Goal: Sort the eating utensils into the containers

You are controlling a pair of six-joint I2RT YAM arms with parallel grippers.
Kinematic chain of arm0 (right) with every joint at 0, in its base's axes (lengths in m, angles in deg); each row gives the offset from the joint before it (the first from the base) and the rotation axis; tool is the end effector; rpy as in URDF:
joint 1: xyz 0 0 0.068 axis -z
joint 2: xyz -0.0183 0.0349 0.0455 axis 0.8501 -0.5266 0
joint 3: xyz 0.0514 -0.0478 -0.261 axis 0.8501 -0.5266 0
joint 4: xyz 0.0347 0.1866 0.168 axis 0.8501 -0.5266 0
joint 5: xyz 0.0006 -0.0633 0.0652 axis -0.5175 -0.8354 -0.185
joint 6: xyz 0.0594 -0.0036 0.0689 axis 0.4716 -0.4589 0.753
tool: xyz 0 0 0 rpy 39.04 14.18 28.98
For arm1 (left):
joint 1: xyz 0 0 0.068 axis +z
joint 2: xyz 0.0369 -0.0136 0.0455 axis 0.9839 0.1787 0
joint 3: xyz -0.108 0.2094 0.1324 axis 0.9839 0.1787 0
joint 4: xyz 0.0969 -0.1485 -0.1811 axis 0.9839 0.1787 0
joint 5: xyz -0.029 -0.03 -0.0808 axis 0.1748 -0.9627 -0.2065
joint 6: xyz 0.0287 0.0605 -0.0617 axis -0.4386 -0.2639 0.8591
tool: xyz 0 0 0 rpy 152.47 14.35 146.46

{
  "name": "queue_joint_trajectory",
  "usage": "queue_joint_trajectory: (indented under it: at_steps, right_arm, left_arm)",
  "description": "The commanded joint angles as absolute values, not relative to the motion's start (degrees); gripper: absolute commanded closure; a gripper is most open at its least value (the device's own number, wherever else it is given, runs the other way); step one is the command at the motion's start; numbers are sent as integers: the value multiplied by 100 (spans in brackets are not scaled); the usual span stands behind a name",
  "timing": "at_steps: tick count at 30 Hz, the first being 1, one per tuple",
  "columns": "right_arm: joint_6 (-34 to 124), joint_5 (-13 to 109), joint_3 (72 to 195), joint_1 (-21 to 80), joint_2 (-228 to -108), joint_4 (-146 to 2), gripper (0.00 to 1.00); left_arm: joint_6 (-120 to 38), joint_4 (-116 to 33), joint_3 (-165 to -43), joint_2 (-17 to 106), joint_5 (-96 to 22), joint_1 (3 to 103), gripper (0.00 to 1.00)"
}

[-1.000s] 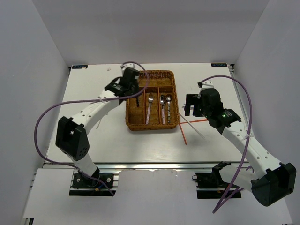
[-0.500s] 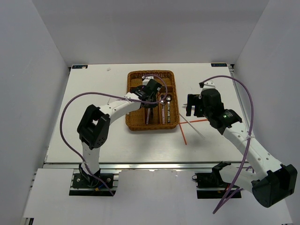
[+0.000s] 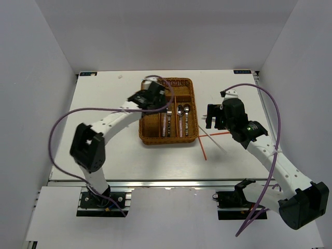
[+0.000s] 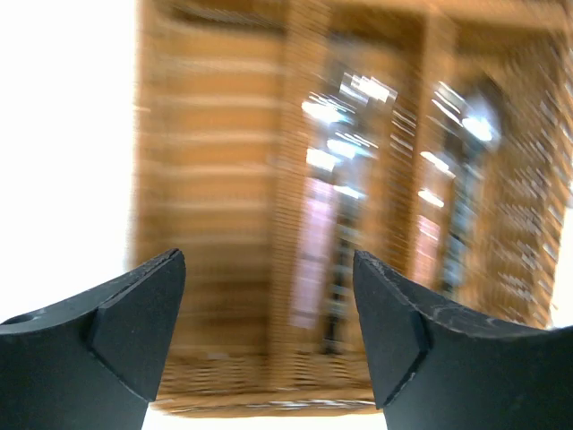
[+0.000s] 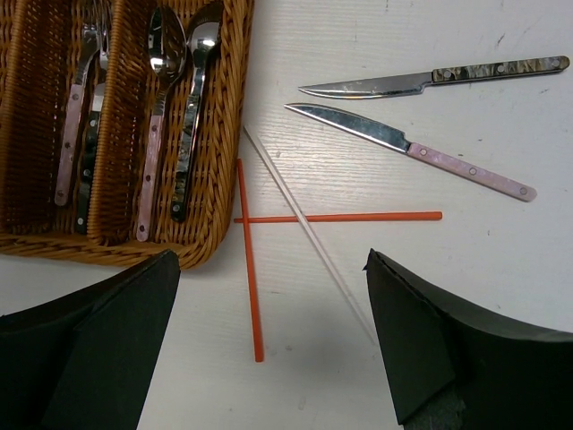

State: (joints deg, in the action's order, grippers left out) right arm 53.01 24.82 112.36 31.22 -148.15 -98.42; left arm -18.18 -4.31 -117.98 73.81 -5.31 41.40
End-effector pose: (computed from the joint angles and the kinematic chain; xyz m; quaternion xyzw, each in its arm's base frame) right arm 0.2439 0.1003 0.2908 -0.0306 0.8751 0.0588 0.4794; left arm 0.3467 -0.2329 0.2312 -0.0329 0.9315 -0.0283 0.3610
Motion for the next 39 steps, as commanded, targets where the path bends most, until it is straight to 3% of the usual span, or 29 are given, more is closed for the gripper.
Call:
queue_joint_trajectory:
  at_steps: [1, 5, 9, 14, 17, 25, 31, 32, 35, 39]
  right_arm:
    - [5251, 2548, 11347, 3142, -14679, -9775, 11]
    - [5190, 2758, 11294, 3150, -14653, -9722, 11]
    - [5172, 2961, 11242, 3142, -14706, -9590, 11]
    - [5102, 3277, 11241, 3142, -14829, -9485, 11]
    - [5040, 3348, 11224, 3142, -14829, -9467, 11]
    - [5014, 3506, 11154, 3150, -14785, -9335, 11]
    - [5005, 3515, 11136, 3150, -14750, -9317, 11]
    - [4996, 3506, 11153, 3142, -14741, -9326, 11]
    - [4996, 3497, 11145, 3150, -14715, -9344, 11]
    - [4996, 3480, 11136, 3150, -14688, -9352, 11]
  left_arm:
    - [-2171, -369, -11306, 6335, -591, 5208, 15]
    - [-3056, -159, -10927, 6105, -172, 6403, 3]
    - [-3754, -369, -10330, 6316, -293, 7046, 3]
    - [-4036, -475, -10012, 6755, -1197, 7600, 8]
    - [-3957, -510, -9855, 6773, -1383, 7811, 16]
    - [-4000, -747, -9406, 6940, -2051, 7935, 29]
    - [-3948, -703, -9371, 7414, -2165, 7927, 50]
    - [-3939, -686, -9388, 7467, -2157, 7927, 63]
    - [-3904, -668, -9371, 7617, -2104, 7927, 69]
    - [-3868, -642, -9397, 7871, -2130, 7927, 87]
